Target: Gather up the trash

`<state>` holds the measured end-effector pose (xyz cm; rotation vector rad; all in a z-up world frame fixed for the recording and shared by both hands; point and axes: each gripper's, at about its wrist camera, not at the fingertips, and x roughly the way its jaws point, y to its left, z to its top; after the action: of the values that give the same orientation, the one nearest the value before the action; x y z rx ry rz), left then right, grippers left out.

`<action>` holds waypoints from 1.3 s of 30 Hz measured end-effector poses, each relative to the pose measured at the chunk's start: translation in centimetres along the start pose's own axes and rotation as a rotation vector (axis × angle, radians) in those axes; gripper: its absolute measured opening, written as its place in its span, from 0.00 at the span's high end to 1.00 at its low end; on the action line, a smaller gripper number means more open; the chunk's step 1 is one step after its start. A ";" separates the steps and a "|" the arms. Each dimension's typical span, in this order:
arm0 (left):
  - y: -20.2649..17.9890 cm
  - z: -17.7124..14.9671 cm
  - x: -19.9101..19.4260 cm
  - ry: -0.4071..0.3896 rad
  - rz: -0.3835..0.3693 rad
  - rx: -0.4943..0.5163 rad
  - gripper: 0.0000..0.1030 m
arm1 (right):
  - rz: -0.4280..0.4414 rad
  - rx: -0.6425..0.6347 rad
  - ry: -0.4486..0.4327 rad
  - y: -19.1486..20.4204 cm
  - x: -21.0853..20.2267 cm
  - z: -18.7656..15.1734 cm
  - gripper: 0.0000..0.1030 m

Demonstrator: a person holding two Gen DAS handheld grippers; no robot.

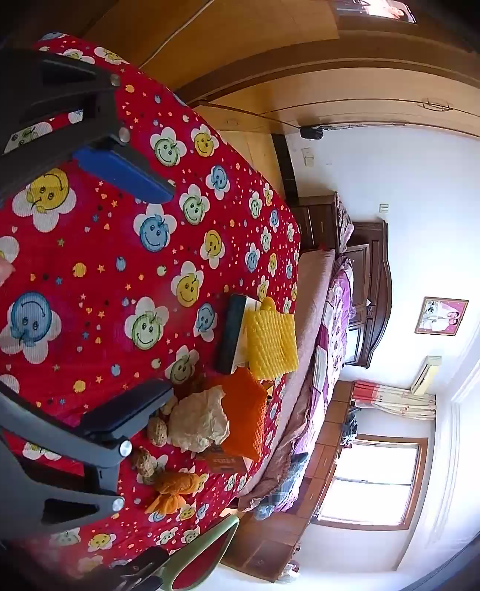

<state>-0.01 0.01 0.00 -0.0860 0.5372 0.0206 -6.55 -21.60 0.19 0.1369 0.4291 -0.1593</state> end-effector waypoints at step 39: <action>0.0 0.0 0.0 0.005 0.005 0.007 0.07 | 0.002 0.003 0.002 -0.1 0.0 0.0 0.00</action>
<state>0.00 0.00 0.01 -0.0780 0.5425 0.0231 -6.61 -21.69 0.19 0.1407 0.4303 -0.1583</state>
